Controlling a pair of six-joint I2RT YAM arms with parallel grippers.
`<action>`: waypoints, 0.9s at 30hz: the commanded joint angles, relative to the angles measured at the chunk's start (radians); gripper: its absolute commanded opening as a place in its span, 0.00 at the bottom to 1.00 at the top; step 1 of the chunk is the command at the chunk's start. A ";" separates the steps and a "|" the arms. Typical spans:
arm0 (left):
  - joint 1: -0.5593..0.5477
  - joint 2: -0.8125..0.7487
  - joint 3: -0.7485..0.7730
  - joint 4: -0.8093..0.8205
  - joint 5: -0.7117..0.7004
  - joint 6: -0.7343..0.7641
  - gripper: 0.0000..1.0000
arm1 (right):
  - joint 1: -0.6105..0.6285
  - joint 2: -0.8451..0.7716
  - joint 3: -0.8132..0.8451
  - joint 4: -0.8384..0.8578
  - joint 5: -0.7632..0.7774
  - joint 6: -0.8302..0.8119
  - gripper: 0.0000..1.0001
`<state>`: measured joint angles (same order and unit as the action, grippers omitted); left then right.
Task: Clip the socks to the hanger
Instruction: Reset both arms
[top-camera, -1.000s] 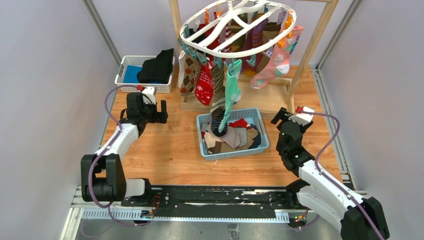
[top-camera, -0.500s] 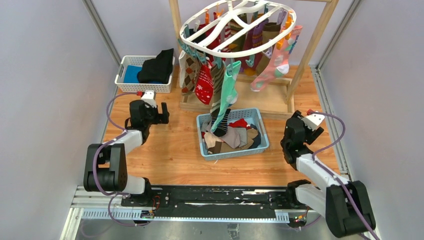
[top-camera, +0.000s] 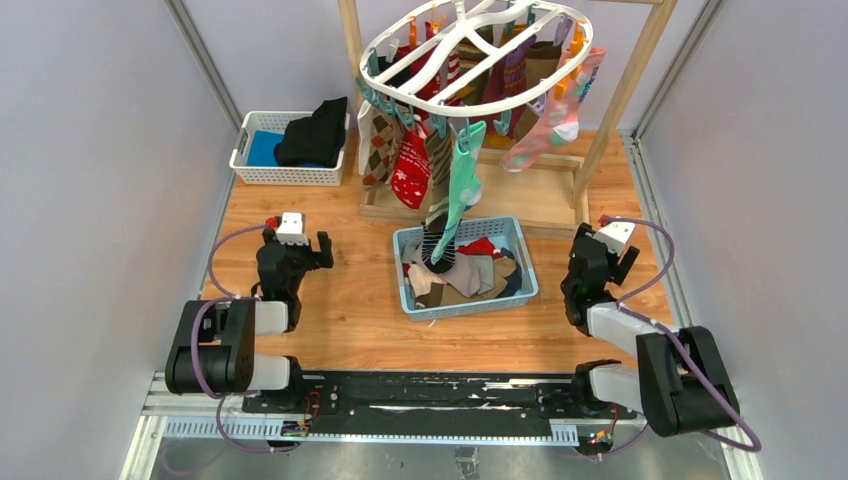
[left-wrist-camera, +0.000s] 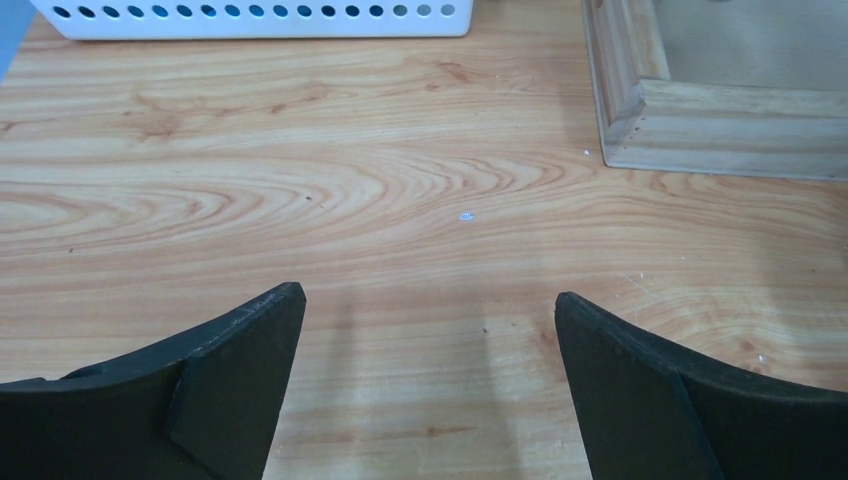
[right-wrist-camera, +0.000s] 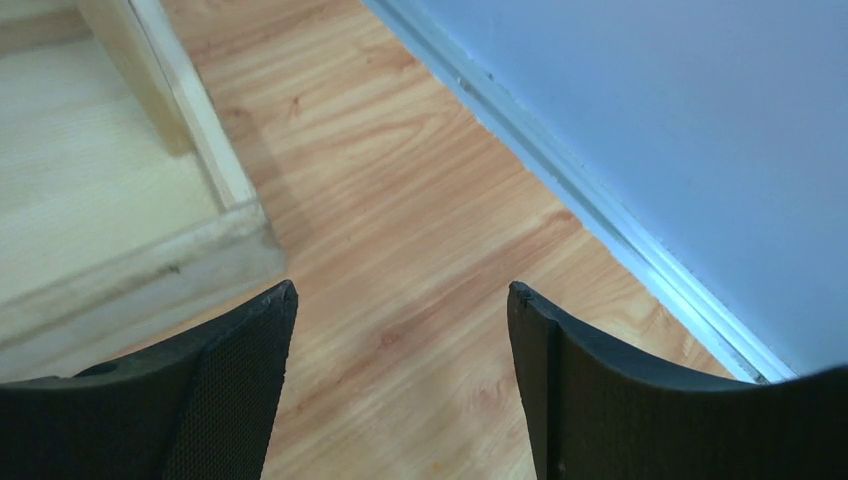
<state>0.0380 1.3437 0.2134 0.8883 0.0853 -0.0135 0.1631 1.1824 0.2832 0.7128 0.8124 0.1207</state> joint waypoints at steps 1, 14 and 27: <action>0.006 0.053 -0.096 0.375 0.003 0.020 1.00 | -0.020 0.091 -0.085 0.254 -0.058 -0.083 0.74; -0.004 0.035 -0.031 0.223 0.022 0.043 1.00 | -0.021 0.282 -0.119 0.530 -0.382 -0.261 0.85; -0.004 0.034 -0.032 0.225 0.024 0.043 1.00 | -0.037 0.249 -0.082 0.406 -0.384 -0.228 0.88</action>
<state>0.0364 1.3727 0.1745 1.0756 0.1089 0.0120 0.1413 1.4326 0.1879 1.0897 0.4358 -0.0956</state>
